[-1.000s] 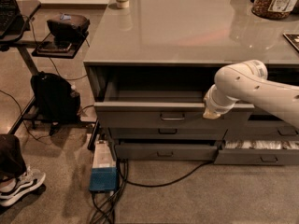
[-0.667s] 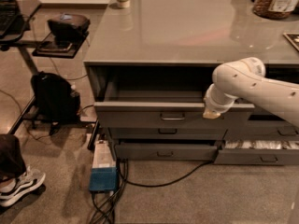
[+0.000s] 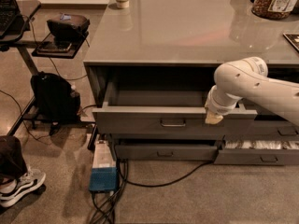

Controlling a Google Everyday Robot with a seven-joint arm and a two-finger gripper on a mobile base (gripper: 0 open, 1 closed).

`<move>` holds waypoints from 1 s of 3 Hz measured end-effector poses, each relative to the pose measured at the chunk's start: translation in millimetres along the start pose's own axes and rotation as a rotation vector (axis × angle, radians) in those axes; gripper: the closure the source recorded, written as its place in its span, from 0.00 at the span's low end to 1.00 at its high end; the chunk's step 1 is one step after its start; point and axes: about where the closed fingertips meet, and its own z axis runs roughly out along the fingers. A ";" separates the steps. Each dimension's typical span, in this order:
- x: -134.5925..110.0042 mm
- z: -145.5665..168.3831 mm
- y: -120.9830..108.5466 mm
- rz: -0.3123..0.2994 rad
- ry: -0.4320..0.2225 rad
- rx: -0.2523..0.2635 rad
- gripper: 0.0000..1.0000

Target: Open top drawer

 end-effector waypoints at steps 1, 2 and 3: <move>2.3 -4.5 16.4 -0.012 -0.023 -0.007 1.00; 1.9 -7.1 16.9 -0.013 -0.025 -0.006 1.00; 5.9 -11.6 38.9 -0.021 -0.059 -0.016 1.00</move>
Offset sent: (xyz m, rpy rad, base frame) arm -0.2676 -0.0120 -0.0022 0.3154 0.0127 0.2253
